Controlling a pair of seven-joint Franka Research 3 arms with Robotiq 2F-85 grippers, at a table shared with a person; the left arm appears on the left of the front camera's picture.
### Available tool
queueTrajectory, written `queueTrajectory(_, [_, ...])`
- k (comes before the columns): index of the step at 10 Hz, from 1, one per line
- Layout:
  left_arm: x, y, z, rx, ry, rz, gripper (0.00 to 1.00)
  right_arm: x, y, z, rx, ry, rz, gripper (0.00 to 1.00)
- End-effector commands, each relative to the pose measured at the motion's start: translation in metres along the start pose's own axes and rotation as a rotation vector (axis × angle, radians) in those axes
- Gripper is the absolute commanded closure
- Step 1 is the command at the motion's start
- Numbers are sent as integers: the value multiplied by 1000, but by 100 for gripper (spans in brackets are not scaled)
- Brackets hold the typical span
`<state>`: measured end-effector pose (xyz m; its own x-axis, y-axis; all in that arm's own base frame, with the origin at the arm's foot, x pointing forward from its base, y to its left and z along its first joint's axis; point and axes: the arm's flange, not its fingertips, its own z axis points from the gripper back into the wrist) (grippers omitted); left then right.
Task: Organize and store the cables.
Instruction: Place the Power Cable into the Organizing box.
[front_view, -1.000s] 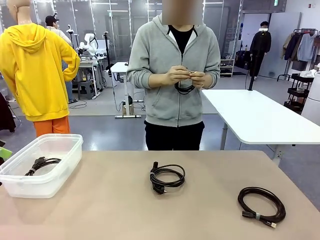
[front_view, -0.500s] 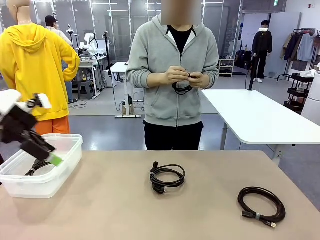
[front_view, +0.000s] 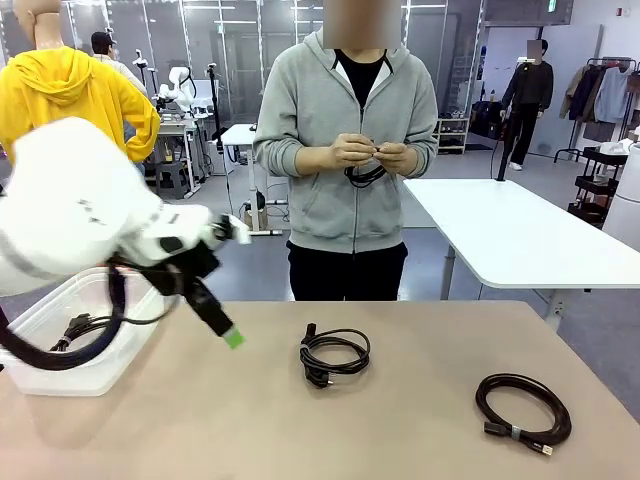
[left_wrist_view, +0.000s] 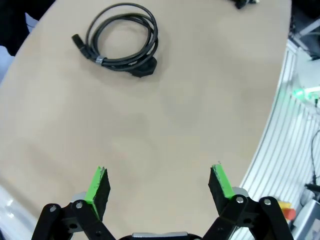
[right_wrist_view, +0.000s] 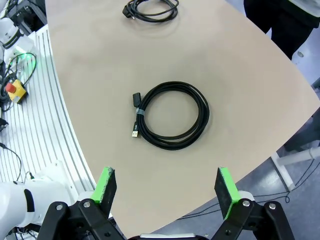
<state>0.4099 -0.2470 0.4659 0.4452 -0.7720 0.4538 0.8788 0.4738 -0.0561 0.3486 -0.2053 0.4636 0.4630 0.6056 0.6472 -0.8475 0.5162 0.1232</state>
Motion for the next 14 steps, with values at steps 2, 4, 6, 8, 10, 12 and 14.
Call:
queueTrajectory(2, [46, 8, -44, 49, 115, -18, 0, 1, 2, -3, -18, -12, -4, 0])
queueTrajectory(4, [65, 11, -67, 54, 152, 12, 0, 1, 2, -3, -18, -12, -4, 0])
queueTrajectory(6, [80, 17, -81, 62, 185, 75, 0, 1, 2, -3, -18, -12, -4, 0])
queueTrajectory(8, [97, 27, -91, 29, 208, 119, 0, 1, 2, -3, -18, -12, -4, 0])
queueTrajectory(10, [111, 34, -103, 22, 222, 133, 0, 1, 2, -3, -18, -12, -4, 0])
queueTrajectory(12, [117, 38, -108, 35, 241, 164, 0, 1, 2, -3, -18, -12, -4, 0])
queueTrajectory(14, [132, 43, -114, 50, 271, 177, 0, 1, 2, -3, -18, -12, -4, 0])
